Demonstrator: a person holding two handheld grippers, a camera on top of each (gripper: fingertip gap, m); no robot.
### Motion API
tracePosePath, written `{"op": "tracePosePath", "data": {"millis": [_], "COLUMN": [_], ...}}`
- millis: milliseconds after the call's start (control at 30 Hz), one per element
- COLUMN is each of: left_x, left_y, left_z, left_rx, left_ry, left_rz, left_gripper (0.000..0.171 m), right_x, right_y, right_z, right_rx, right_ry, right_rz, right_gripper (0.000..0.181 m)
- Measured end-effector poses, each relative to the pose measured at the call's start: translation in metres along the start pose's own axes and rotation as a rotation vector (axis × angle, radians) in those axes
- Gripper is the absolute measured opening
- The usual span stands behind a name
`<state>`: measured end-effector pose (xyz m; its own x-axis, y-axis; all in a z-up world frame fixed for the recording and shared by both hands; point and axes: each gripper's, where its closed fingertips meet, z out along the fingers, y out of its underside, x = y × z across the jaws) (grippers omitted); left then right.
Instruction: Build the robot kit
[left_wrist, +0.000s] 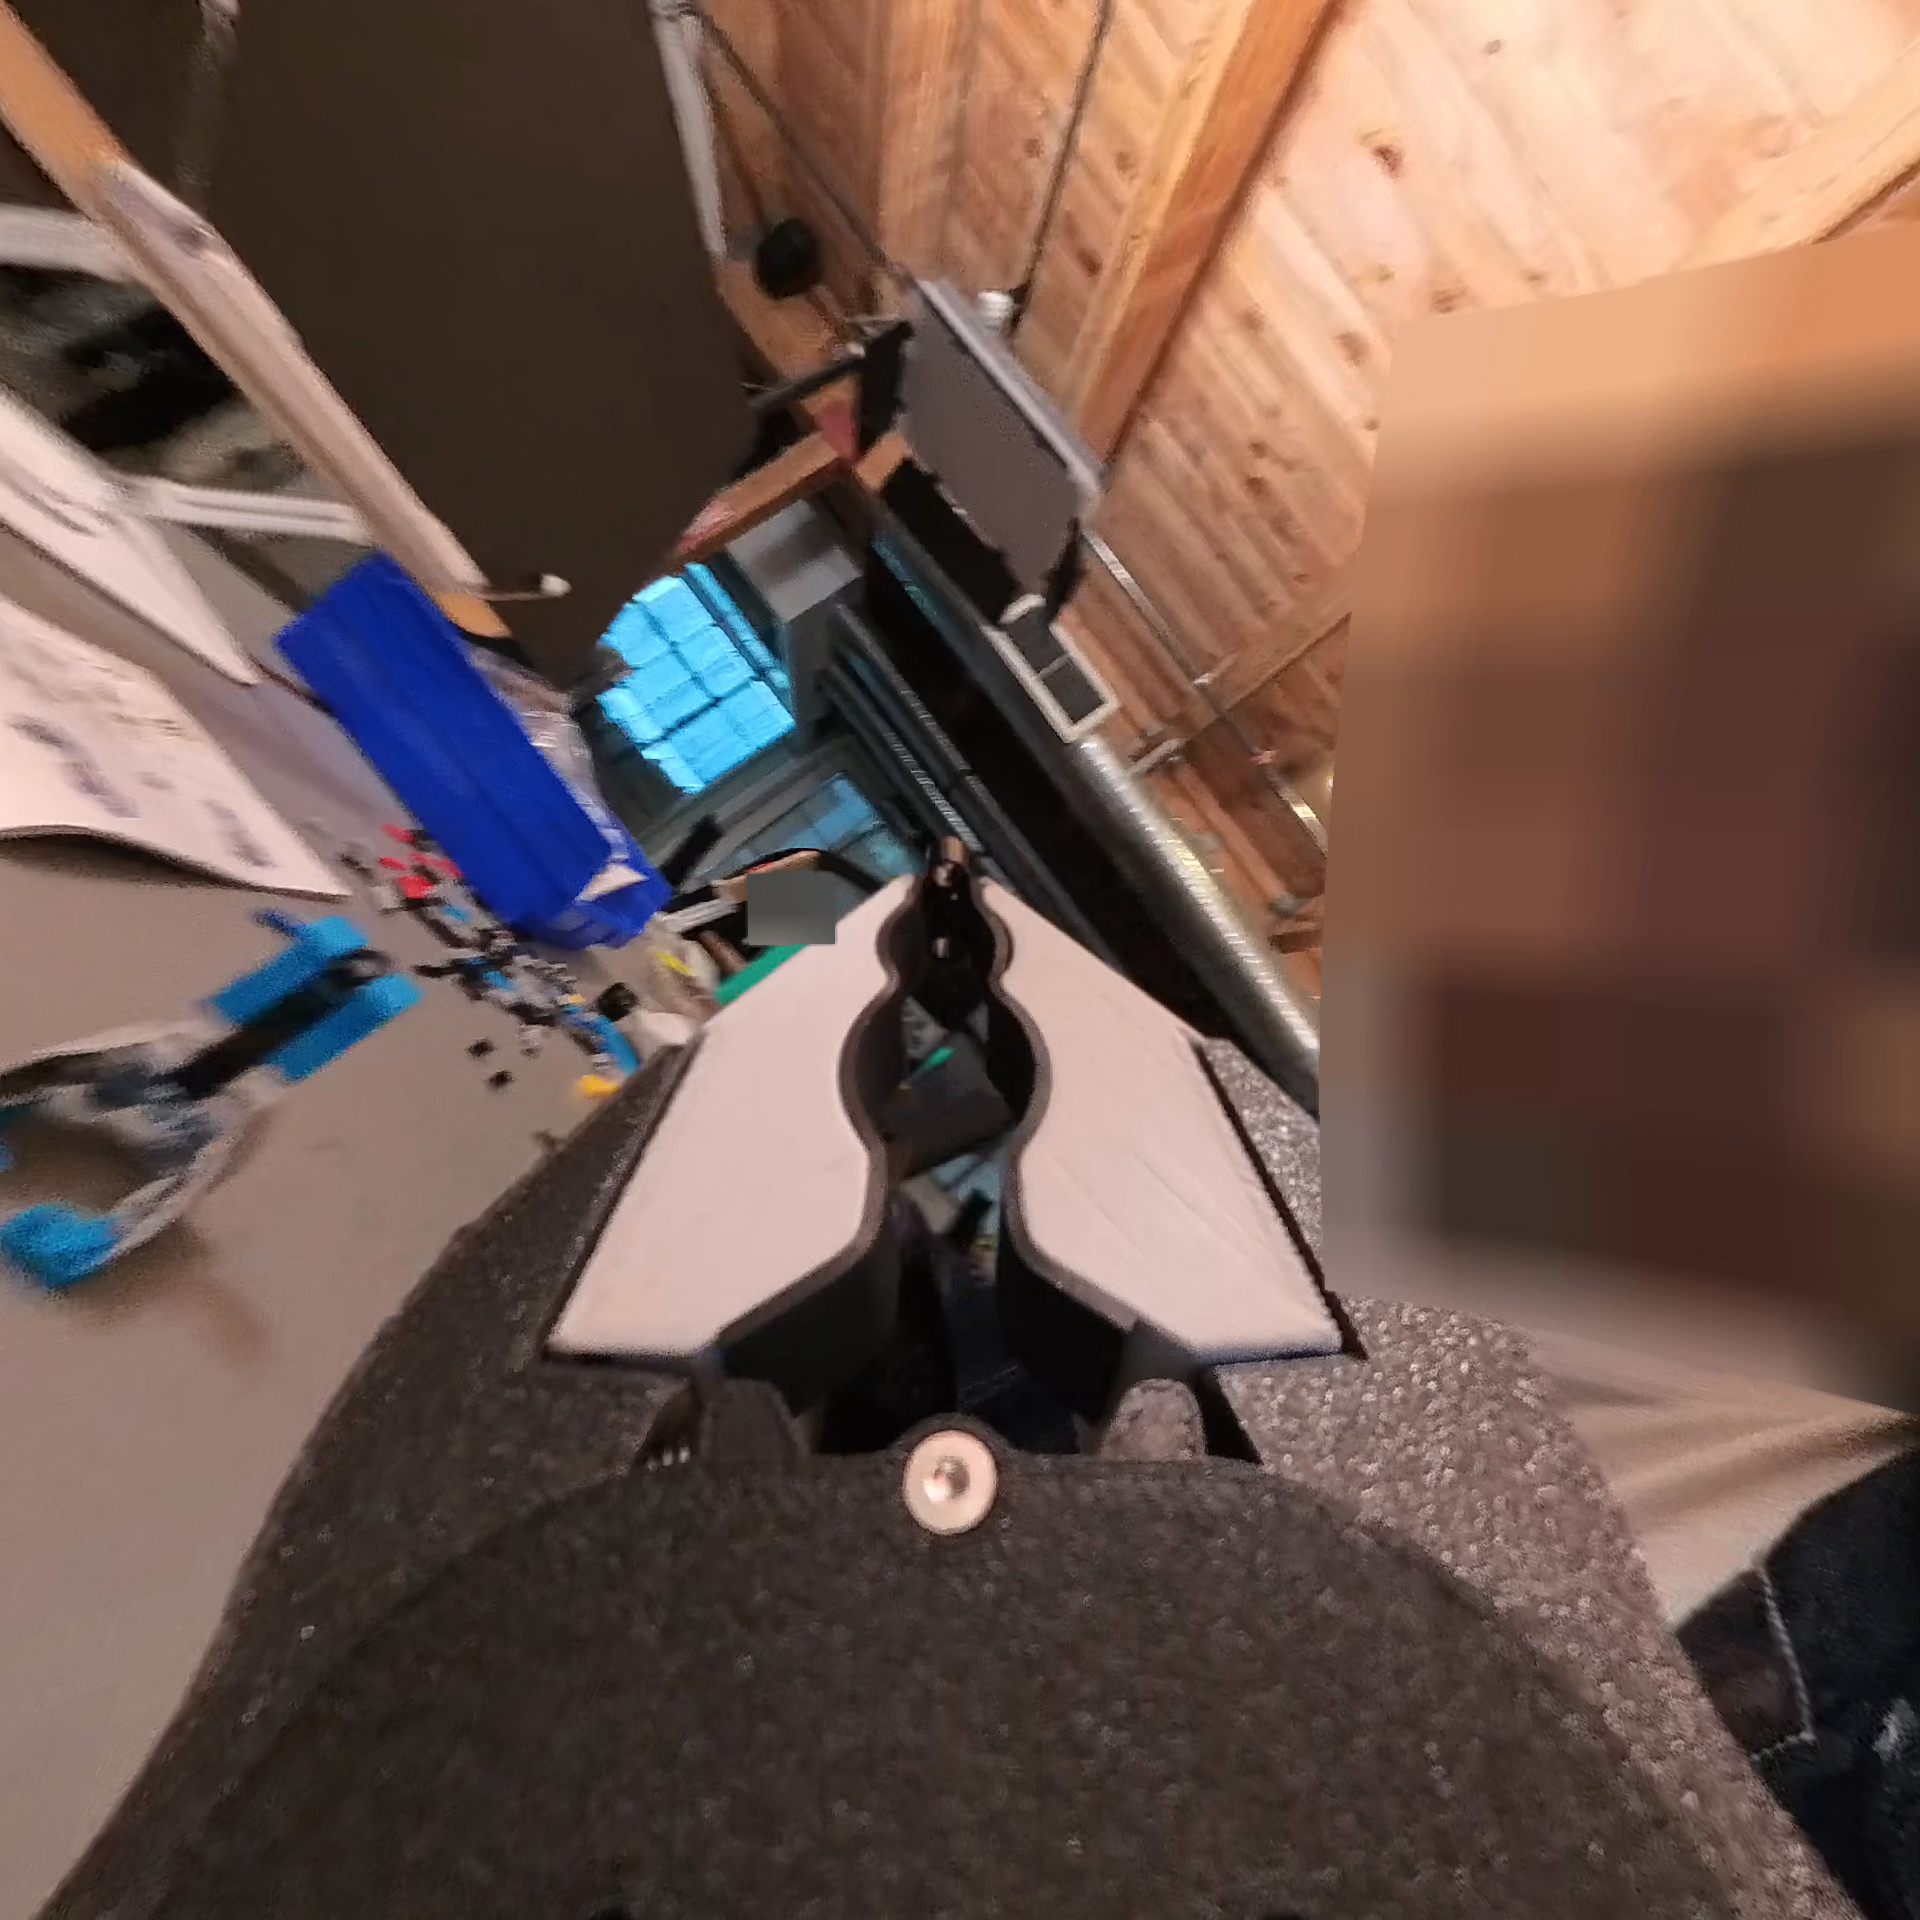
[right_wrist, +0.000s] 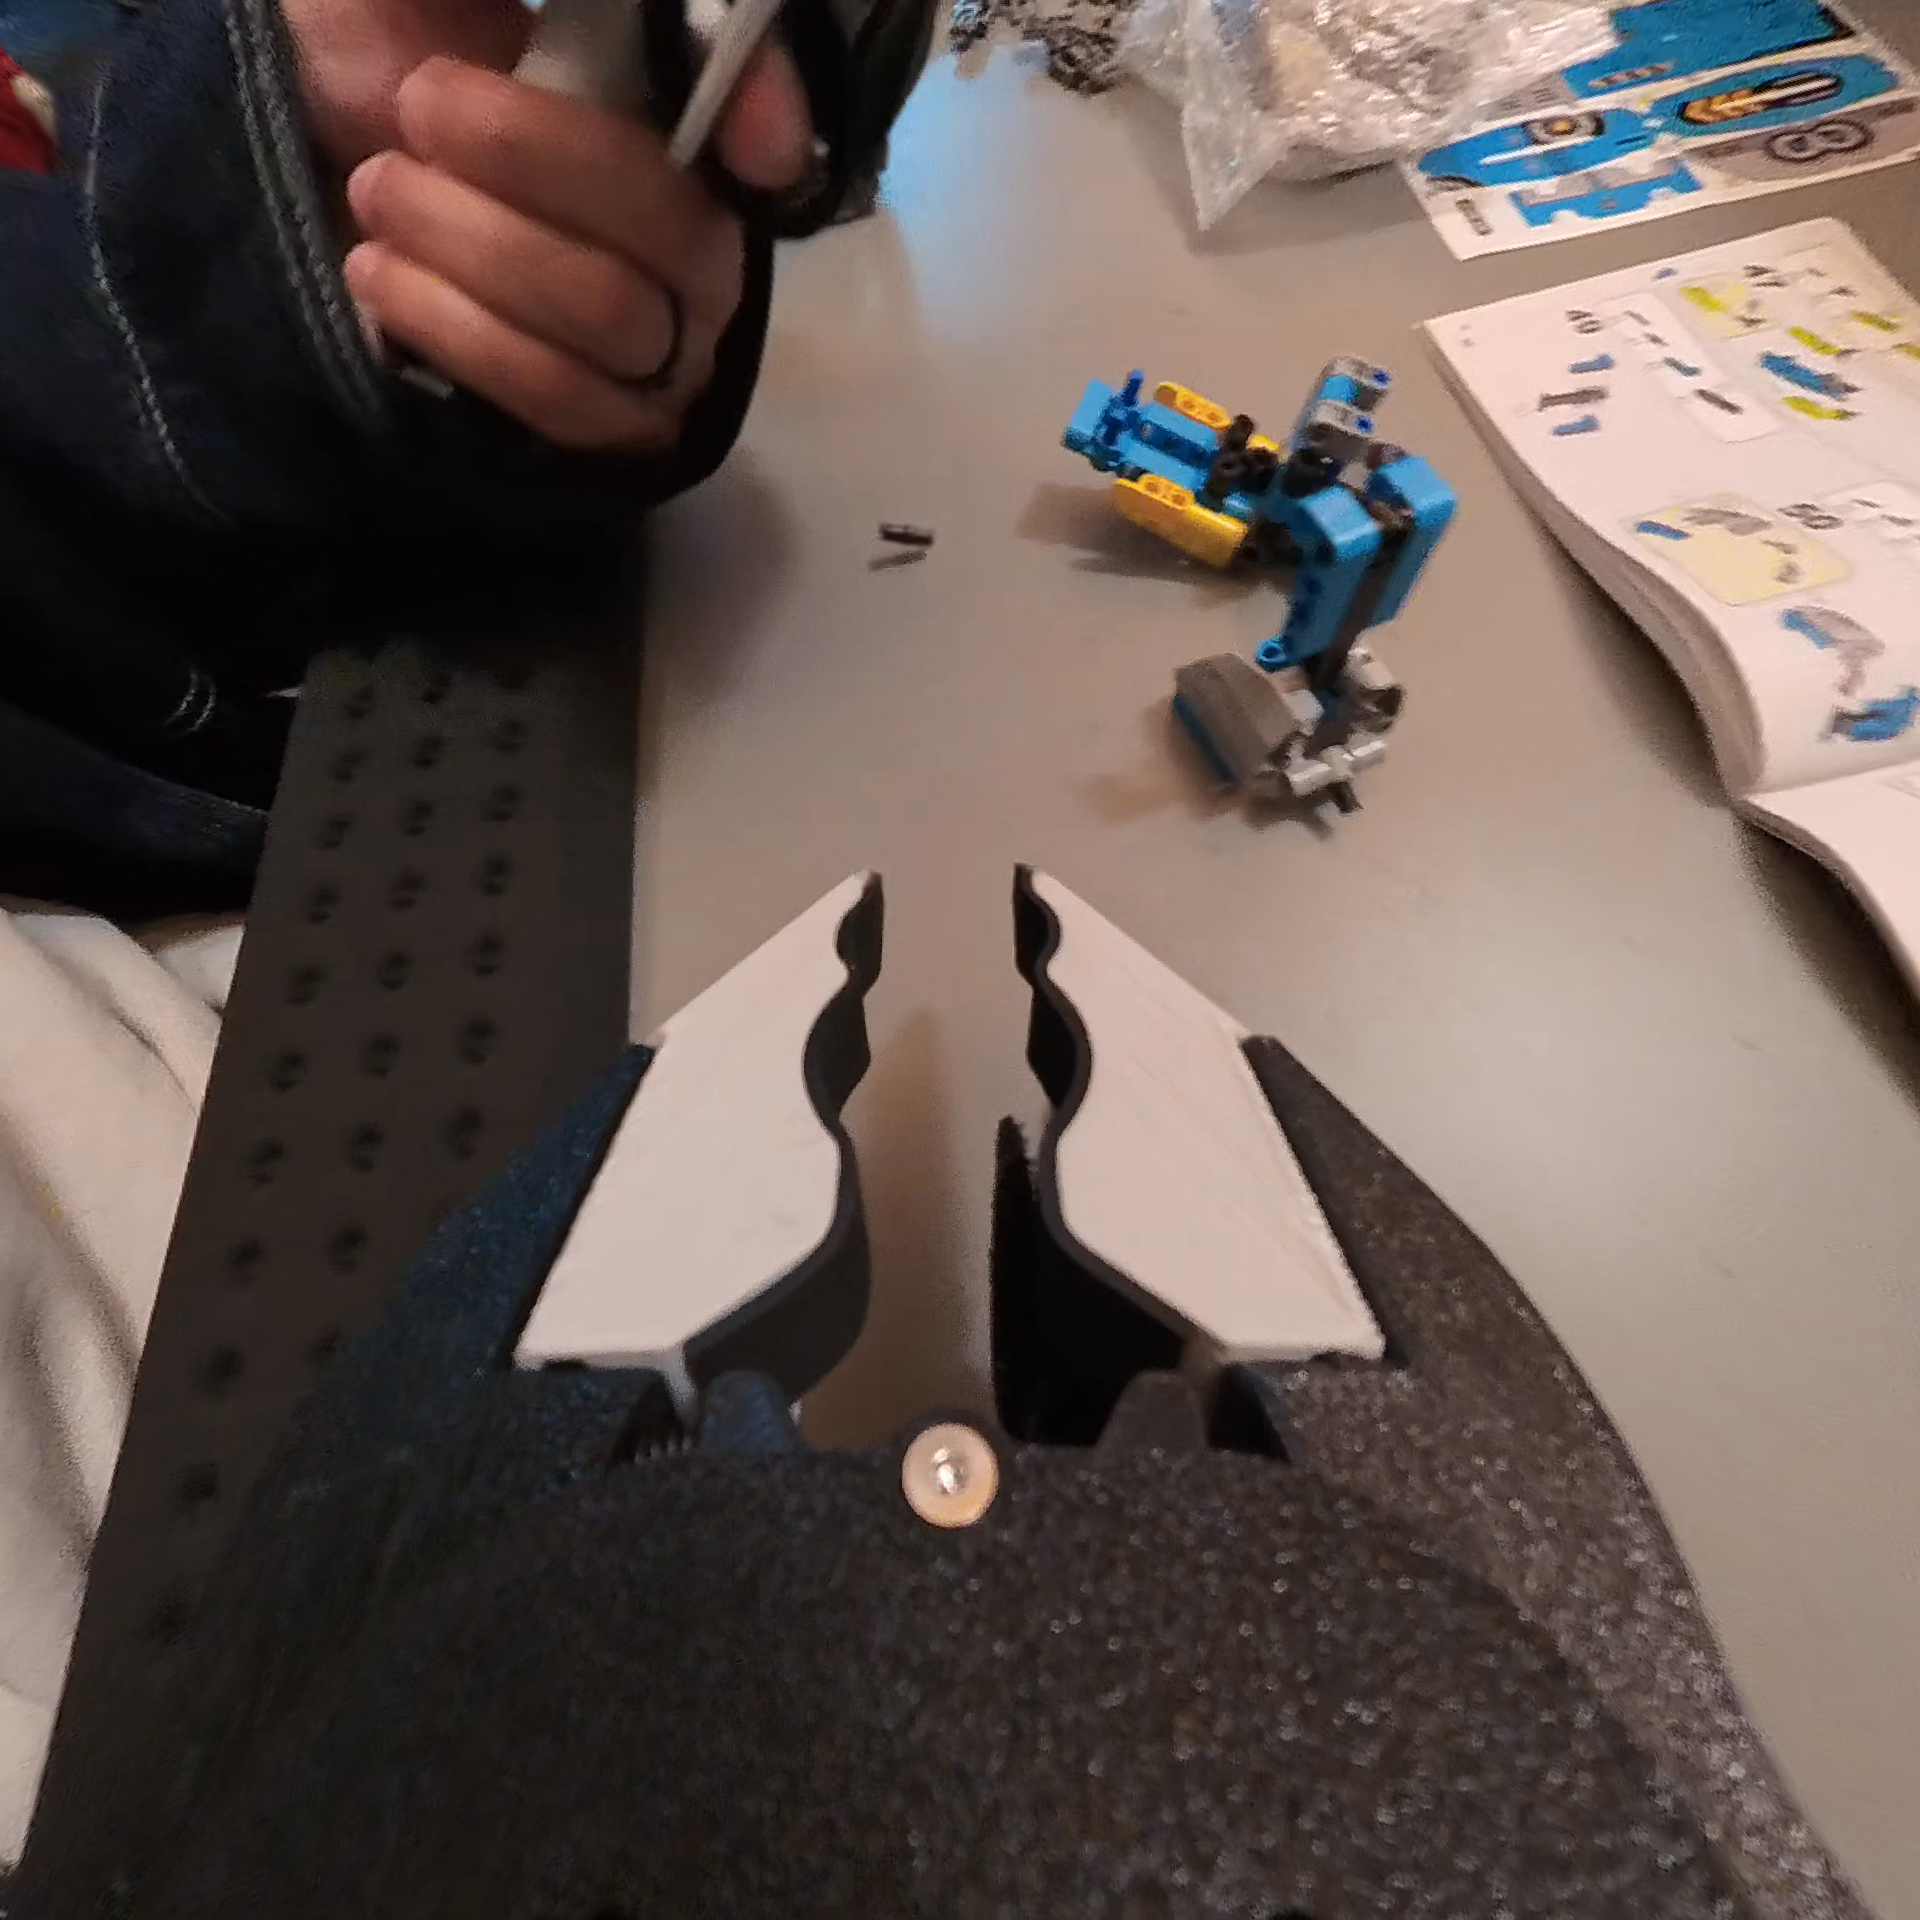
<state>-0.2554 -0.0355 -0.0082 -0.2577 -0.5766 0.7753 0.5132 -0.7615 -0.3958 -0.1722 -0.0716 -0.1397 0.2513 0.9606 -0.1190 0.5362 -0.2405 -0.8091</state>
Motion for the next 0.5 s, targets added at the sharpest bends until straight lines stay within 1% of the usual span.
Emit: {"op": "tracePosePath", "data": {"millis": [133,200,233,300,367,433,500], "left_x": [-0.027,-0.041,-0.045,-0.047,-0.041,-0.034,-0.027], "left_y": [-0.021,-0.024,-0.023,-0.017,-0.01,-0.003,0.005], "left_z": [-0.043,-0.062,-0.069,-0.074,-0.073,-0.073,-0.079], "left_rx": [-0.02,-0.065,-0.093,-0.142,-0.169,-0.187,-0.2], "left_ry": [-0.296,-0.465,-0.526,-0.583,-0.585,-0.604,-0.65], "left_rz": [0.107,0.215,0.256,0.301,0.325,0.337,0.387], "left_gripper": [0.006,0.007,0.007,0.007,0.007,0.007,0.007], "right_x": [-0.006,-0.006,-0.009,-0.013,-0.023,-0.025,-0.019], "right_y": [-0.007,-0.012,-0.016,-0.028,-0.041,-0.043,-0.048], "right_z": [0.022,0.036,0.044,0.062,0.082,0.099,0.109], "right_rx": [-0.004,-0.027,-0.039,-0.044,-0.029,-0.076,-0.113], "right_ry": [0.002,0.017,0.014,0.019,-0.039,-0.075,-0.089], "right_rz": [-0.02,-0.034,-0.055,-0.085,-0.12,-0.179,-0.259], "right_gripper": [0.024,0.024,0.024,0.024,0.024,0.024,0.024]}}
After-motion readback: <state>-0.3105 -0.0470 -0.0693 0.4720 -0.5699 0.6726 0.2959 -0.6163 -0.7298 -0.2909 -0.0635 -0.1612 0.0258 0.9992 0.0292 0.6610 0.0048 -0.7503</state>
